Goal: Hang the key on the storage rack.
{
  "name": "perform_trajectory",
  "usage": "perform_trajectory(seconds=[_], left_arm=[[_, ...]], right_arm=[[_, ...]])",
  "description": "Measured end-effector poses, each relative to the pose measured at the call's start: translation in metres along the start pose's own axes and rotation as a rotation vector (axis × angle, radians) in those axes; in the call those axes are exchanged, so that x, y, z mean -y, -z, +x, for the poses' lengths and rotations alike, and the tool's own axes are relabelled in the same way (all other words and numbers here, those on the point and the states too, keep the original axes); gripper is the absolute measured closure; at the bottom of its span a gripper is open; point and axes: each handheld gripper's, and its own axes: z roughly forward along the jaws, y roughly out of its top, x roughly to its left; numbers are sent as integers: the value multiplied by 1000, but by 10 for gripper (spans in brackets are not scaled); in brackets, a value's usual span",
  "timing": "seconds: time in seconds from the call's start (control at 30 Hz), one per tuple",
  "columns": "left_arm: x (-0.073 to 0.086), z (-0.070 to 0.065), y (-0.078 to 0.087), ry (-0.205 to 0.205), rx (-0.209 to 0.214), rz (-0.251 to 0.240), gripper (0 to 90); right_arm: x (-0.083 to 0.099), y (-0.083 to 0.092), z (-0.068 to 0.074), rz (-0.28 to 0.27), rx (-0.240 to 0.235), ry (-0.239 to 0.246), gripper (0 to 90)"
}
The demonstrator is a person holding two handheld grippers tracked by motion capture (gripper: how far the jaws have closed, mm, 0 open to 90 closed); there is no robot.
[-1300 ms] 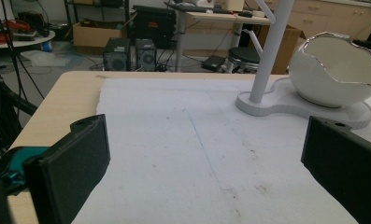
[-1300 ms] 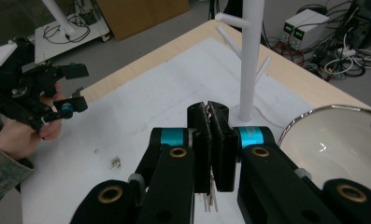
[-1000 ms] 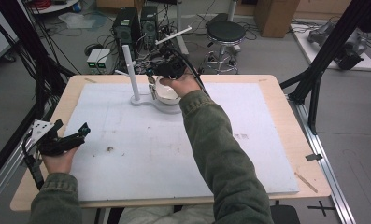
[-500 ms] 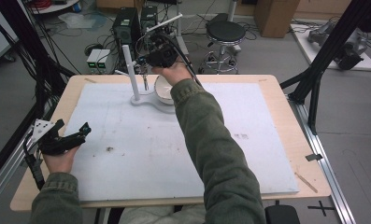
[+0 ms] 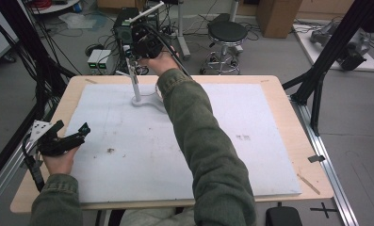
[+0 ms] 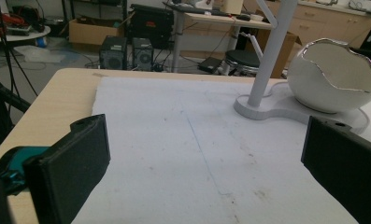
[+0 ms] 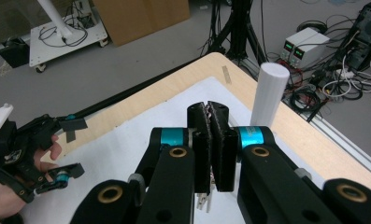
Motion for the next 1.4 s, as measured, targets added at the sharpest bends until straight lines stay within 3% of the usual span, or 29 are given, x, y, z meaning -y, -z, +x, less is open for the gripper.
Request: perform_trajectory(seconds=[0.23, 0.57, 0.73, 1.17, 1.23, 1.3, 1.4], left_arm=[[0, 1, -1, 6, -4, -5, 17], [0, 2, -1, 22, -5, -17, 17], [0, 2, -1, 20, -6, -16, 17], [0, 3, -2, 23, -8, -19, 17], [0, 3, -2, 23, -8, -21, 17], [0, 3, -2, 22, -7, -20, 17], [0, 2, -2, 16, -3, -14, 17]], right_arm=[[-7, -13, -6, 11, -24, -22, 881], [-11, -35, -16, 54, 17, -55, 881], [-11, -42, -22, 45, 16, -79, 881], [-10, -57, -27, 25, 31, -87, 878], [-9, -57, -27, 29, 25, -91, 848], [-9, -57, -26, 56, 26, -97, 750], [-6, -54, -21, 76, 45, -63, 577]])
